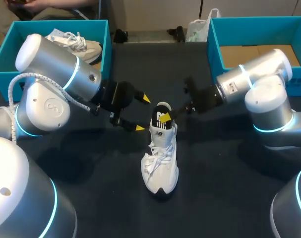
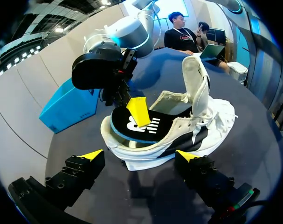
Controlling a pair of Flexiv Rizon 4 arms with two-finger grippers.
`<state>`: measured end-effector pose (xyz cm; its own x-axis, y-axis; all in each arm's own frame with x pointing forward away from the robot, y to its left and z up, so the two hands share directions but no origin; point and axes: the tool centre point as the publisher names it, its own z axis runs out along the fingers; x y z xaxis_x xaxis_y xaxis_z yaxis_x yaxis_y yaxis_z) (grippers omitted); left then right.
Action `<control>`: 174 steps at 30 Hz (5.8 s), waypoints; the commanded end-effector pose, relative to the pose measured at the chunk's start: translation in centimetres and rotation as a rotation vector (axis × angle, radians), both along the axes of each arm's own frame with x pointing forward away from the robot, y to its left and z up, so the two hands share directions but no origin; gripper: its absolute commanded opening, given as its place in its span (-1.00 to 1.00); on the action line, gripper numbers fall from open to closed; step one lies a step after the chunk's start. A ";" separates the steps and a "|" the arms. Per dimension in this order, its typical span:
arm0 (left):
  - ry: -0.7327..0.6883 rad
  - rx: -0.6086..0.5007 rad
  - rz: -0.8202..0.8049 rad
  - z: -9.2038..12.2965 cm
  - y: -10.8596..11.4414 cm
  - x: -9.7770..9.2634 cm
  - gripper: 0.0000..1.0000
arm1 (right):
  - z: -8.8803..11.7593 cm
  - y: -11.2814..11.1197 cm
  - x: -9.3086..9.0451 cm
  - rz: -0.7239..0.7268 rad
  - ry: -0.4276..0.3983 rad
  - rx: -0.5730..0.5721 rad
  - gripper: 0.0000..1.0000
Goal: Take the shoe out of the shoebox, open the shoe tongue, remove and reinsert the insole, then place the shoe into the shoebox
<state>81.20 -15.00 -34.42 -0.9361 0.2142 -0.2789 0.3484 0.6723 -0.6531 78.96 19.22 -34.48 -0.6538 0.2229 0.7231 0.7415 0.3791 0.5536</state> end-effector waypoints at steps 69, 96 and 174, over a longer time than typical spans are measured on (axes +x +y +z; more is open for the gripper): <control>0.000 0.005 0.001 0.0 -0.1 0.0 1.00 | 6.8 -1.1 3.2 0.017 -0.200 -0.087 -0.14; -0.050 0.088 -0.072 6.5 7.0 1.9 1.00 | 7.2 -3.8 1.5 -0.294 -0.058 -0.284 -1.00; -0.092 0.226 -0.217 18.8 18.6 7.2 1.00 | 4.0 -1.0 -1.4 -0.853 0.000 -1.171 -1.00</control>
<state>88.22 3.59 -15.61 -0.8353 0.4694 -0.2862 0.5496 0.6996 -0.4566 77.47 17.52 -29.88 -0.0372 0.9948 -0.0949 0.9675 0.0596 0.2459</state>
